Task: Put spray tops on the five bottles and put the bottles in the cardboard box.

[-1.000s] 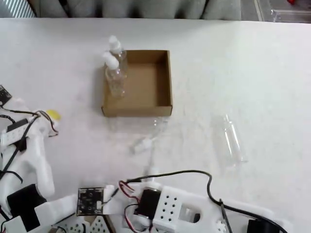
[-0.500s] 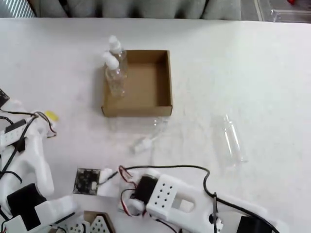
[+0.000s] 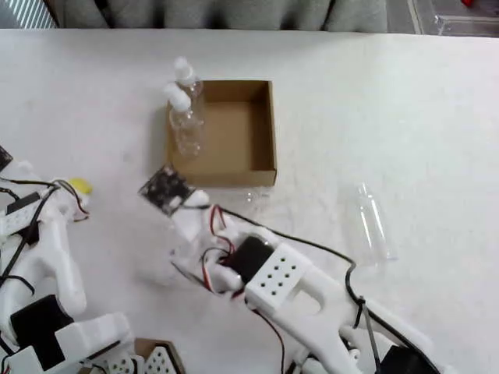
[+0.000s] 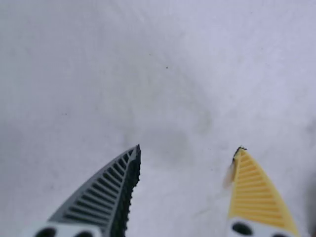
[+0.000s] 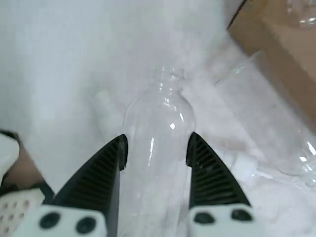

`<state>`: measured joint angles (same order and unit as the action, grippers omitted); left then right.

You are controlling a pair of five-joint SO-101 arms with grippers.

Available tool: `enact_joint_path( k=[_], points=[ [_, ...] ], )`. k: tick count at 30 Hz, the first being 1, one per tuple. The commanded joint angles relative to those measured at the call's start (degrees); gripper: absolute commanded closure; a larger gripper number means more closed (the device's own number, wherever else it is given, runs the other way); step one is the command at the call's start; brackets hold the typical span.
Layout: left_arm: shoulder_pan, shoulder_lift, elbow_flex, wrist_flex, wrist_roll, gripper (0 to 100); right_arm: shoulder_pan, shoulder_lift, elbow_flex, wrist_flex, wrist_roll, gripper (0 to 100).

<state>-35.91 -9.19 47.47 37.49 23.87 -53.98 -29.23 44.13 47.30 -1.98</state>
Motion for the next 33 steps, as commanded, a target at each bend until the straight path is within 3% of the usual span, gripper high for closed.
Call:
enact_joint_path(
  k=[1, 7, 14, 17, 26, 31, 33],
  points=[
    [-0.7, -0.6, -3.9, -1.8, 0.6, 72, 1.9, 0.0, -2.8, -6.6, -4.4, 98.1],
    [-0.7, -0.6, -3.9, -1.9, 0.6, 72, 1.5, 1.8, -1.9, -17.0, -8.4, 97.4],
    [-0.7, -0.6, -3.9, -2.1, 0.6, 72, 1.5, 11.6, -3.7, -20.5, -9.1, 76.4],
    [-0.7, -0.5, -3.9, -2.1, 0.6, 72, 2.7, 10.5, -6.4, -18.0, -9.1, 73.6],
    [-0.7, -0.3, -4.0, -2.2, 0.6, 72, 7.6, -10.3, -11.0, 5.8, -8.9, 75.2],
    [-0.7, -0.2, -4.2, -2.2, 0.7, 72, 2.9, -14.9, -7.3, 10.1, -0.1, 96.6],
    [-0.6, -0.1, -4.3, -2.4, 2.1, 72, -1.3, -14.4, -3.3, 8.6, 3.3, 97.4]
  ],
)
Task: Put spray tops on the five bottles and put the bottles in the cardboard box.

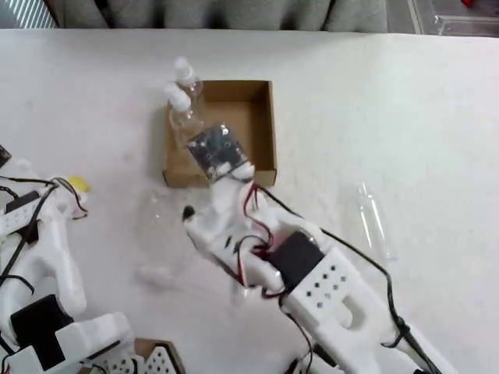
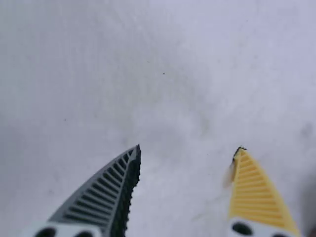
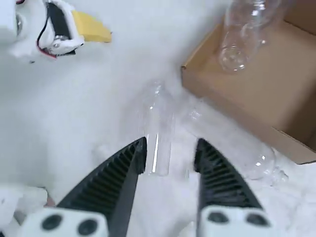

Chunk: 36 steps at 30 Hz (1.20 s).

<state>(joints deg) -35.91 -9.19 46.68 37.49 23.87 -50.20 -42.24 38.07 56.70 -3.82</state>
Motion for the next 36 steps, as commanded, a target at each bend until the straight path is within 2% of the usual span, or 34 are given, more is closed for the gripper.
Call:
enact_joint_path(
  k=[1, 4, 9, 14, 20, 28, 33, 36],
  points=[
    [-0.6, -0.1, -3.4, -3.3, 3.5, 72, -7.2, -1.0, 5.1, -1.8, 6.1, 95.0],
    [-1.5, 0.4, -3.4, -4.9, 5.2, 72, -11.8, 0.2, 10.5, -6.4, 6.3, 89.3],
    [-2.1, 7.8, -8.5, -4.0, 5.4, 72, -13.5, 4.1, 13.7, -12.5, 6.5, 89.7],
    [-4.4, 17.6, -20.0, 6.6, 5.5, 72, -13.6, 11.0, 14.5, -19.8, 6.7, 89.6],
    [-4.1, 22.3, -24.1, 8.2, 7.6, 72, -15.1, 21.5, 14.2, -27.9, 13.2, 89.6],
    [-4.1, 22.3, -24.0, 8.3, 8.0, 72, -17.1, 27.4, 10.0, -27.4, 13.5, 89.2],
    [-4.1, 22.3, -24.0, 8.4, 8.0, 72, -17.1, 30.1, 9.6, -27.9, 13.5, 77.9],
    [-4.1, 22.3, -24.0, 8.4, 8.0, 72, -17.1, 31.5, 8.4, -27.8, 13.5, 75.9]
  ],
)
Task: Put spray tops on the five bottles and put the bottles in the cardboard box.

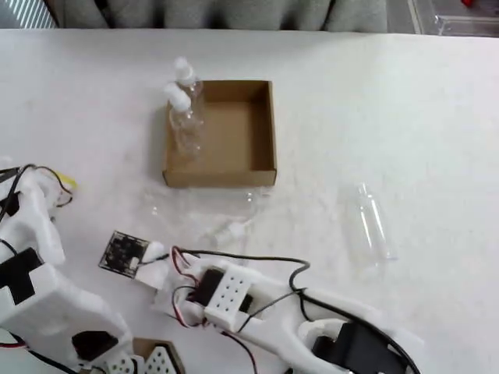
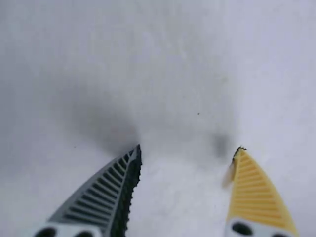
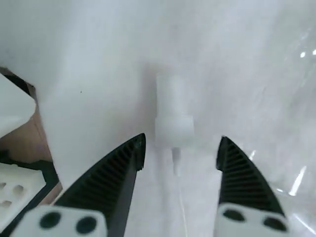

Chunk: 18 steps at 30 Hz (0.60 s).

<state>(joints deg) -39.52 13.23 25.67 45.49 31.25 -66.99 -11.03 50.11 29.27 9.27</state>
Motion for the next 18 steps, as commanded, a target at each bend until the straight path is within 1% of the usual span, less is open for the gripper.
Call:
enact_joint_path(
  k=[1, 10, 13, 15, 18],
  points=[
    [-0.5, -0.1, -3.0, 0.4, 0.6, 72, -0.3, 1.0, -4.3, -0.4, 0.4, 75.9],
    [-0.7, -0.1, -2.9, 0.4, 0.6, 72, -0.3, 12.0, -11.9, 0.4, 0.4, 75.8],
    [-0.7, -0.1, -2.9, 0.4, 0.6, 72, -0.3, 12.7, -13.8, 3.6, 0.4, 76.7],
    [-0.7, -0.1, -2.9, 0.4, 0.6, 72, -0.3, 12.7, -14.5, 5.3, 0.4, 82.9],
    [-0.7, -0.2, -3.0, 1.3, 0.6, 72, 0.0, 12.2, -14.6, 5.6, 0.4, 98.8]
  ],
)
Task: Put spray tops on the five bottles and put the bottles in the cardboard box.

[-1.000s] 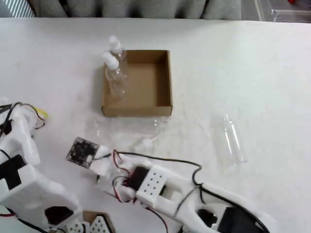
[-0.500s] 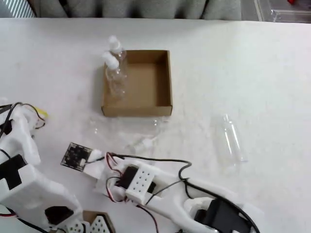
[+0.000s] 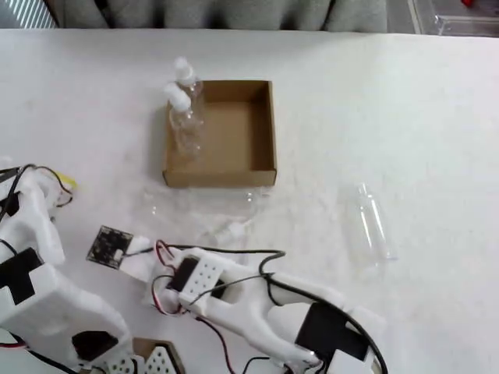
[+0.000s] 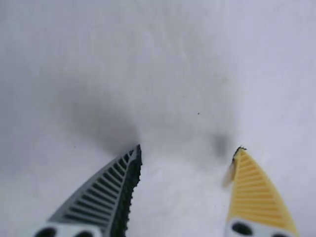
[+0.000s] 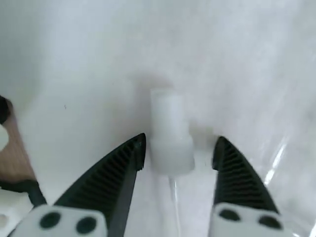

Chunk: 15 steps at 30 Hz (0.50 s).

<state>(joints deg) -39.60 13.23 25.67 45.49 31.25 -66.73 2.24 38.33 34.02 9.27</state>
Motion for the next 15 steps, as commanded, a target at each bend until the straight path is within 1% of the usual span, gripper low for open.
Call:
enact_joint_path(
  k=[1, 3, 5, 10, 13, 15],
  points=[
    [-0.6, -0.2, -3.3, 2.5, 0.6, 72, 0.3, -1.5, -2.8, 1.0, 0.4, 98.5],
    [-0.4, -0.7, -3.4, 3.9, 0.6, 72, 1.7, -3.3, -2.7, 3.0, 0.4, 95.4],
    [-0.3, -2.2, -3.0, 4.3, 0.6, 72, 3.6, -7.0, -2.8, 6.7, 0.4, 98.2],
    [0.0, -8.7, 0.7, 5.5, 0.5, 72, 9.0, -20.8, -2.5, 17.3, 0.0, 98.4],
    [2.2, -14.7, 5.6, 5.6, 0.5, 72, 13.2, -29.1, -2.5, 23.7, 0.0, 98.4],
    [5.1, -19.7, 9.6, 5.6, 0.4, 72, 16.8, -33.5, -2.5, 29.0, 0.0, 98.4]
  ],
)
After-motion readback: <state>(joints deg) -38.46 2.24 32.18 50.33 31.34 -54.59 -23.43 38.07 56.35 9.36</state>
